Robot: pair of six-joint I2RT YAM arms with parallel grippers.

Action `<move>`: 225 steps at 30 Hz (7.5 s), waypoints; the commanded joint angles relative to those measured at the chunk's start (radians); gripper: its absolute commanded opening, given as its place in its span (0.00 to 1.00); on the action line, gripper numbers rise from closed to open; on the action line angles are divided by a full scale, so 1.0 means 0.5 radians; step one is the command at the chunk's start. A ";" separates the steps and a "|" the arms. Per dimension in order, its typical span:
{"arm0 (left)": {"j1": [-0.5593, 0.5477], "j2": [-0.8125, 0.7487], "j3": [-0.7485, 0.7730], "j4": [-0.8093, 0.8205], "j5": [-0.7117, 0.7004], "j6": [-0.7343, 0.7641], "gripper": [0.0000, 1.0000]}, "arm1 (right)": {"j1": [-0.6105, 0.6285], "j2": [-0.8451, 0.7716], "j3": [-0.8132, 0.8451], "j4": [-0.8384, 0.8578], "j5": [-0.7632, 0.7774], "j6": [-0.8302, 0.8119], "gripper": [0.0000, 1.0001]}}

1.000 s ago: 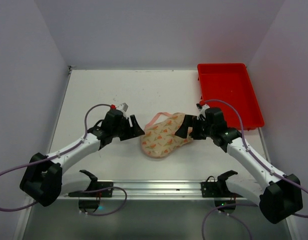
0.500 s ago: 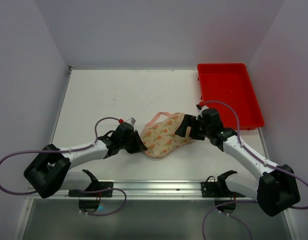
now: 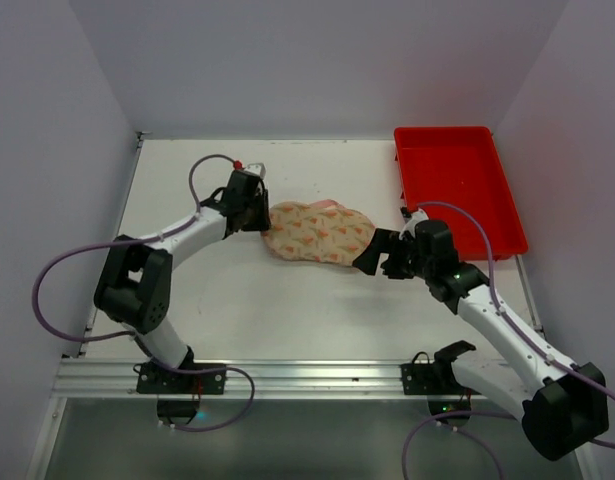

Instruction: Unzip the laundry bag and remove the bra

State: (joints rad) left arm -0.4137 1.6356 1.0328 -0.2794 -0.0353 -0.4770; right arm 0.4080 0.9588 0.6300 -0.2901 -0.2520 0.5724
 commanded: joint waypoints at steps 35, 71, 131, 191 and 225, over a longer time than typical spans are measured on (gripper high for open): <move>-0.259 -0.746 -1.096 0.896 0.347 -1.215 0.85 | 0.386 1.252 0.529 0.510 0.114 0.171 0.89; -0.470 0.242 -0.863 1.863 0.417 -1.571 0.47 | 0.494 0.030 -0.168 0.408 0.440 0.119 0.99; -0.473 -0.298 -0.311 0.651 0.534 -1.795 0.00 | 0.651 0.604 -0.119 1.335 0.400 -0.255 0.41; -0.004 -0.470 -1.044 1.166 0.712 -1.509 0.38 | 0.963 1.371 0.563 0.933 0.197 0.006 0.00; 0.398 0.144 -0.007 0.224 0.954 -0.573 0.74 | 0.862 1.315 0.571 0.865 -0.036 0.055 0.00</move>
State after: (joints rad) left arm -0.2134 1.7569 1.0229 -0.1661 0.4374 -0.7414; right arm 0.8139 1.5726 0.8268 0.0532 -0.2203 0.5503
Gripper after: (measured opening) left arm 0.716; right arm 0.010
